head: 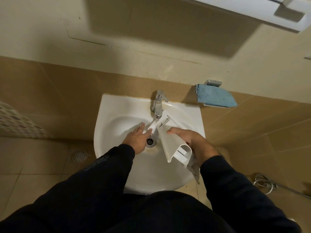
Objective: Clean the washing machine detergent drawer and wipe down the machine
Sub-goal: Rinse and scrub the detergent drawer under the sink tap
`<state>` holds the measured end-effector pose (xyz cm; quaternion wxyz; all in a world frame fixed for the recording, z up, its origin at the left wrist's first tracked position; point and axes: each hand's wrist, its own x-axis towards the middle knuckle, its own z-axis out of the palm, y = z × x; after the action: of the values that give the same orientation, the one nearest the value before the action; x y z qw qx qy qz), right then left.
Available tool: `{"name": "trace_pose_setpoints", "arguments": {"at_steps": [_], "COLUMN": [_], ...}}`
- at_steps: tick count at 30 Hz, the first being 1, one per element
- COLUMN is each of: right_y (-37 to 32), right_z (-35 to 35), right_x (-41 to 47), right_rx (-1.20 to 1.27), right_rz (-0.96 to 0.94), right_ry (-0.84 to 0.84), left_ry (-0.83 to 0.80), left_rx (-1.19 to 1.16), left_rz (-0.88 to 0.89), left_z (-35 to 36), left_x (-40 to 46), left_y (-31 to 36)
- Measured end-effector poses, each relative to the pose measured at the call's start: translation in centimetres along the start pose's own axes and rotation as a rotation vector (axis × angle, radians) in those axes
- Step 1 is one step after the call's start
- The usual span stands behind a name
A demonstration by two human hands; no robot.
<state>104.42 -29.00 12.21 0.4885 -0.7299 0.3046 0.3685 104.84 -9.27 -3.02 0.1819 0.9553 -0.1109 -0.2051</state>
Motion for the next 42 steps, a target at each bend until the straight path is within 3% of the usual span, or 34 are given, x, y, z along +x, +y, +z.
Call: {"name": "trace_pose_setpoints", "arguments": {"at_steps": [3, 6, 8, 10, 13, 16, 20, 23, 26, 29, 33, 37, 42], "right_y": [0.9, 0.3, 0.4, 0.8, 0.3, -0.6, -1.3, -2.4, -4.5, -5.4, -3.8, -2.3, -0.2], "right_z": [1.7, 4.5, 5.8, 6.3, 6.2, 6.4, 6.5, 5.9, 4.9, 4.7, 5.1, 3.2, 0.7], "right_x": [-0.6, 1.8, 3.1, 3.6, 4.0, 4.2, 4.1, 3.5, 2.6, 1.8, 2.7, 3.5, 3.9], "right_rx": [0.118, -0.414, -0.588, -0.598, -0.613, -0.669, -0.785, -0.788, -0.701, -0.604, -0.509, -0.42, -0.206], "right_rz": [-0.18, -0.218, -0.169, -0.151, -0.168, -0.109, -0.053, -0.127, -0.264, -0.333, -0.351, -0.334, -0.174], "right_ry": [-0.034, 0.25, 0.381, 0.419, 0.421, 0.404, 0.347, 0.263, 0.065, -0.023, 0.007, 0.16, 0.157], "left_ry": [0.118, 0.247, 0.252, 0.137, -0.16, -0.243, -0.336, -0.26, -0.182, -0.186, -0.12, -0.058, -0.082], "left_rx": [-0.174, -0.365, -0.478, -0.679, -0.985, -1.168, -1.243, -1.245, -1.327, -1.381, -1.345, -1.304, -1.284], "left_rz": [-0.054, -0.109, -0.141, -0.203, -0.268, -0.33, -0.423, -0.427, -0.463, -0.515, -0.581, -0.645, -0.676], "left_z": [-0.7, -2.1, -2.9, -3.6, -4.2, -4.6, -5.0, -5.0, -5.4, -6.1, -5.4, -4.8, -4.6], "left_x": [0.2, 0.7, 0.7, 0.5, 0.3, 0.5, 0.4, 1.0, 1.6, 1.5, 1.7, 2.4, 3.8], "left_y": [0.5, 0.9, 1.1, 1.6, 2.9, 3.4, 3.1, 2.4, 1.6, 1.5, 2.0, 2.3, 2.8]}}
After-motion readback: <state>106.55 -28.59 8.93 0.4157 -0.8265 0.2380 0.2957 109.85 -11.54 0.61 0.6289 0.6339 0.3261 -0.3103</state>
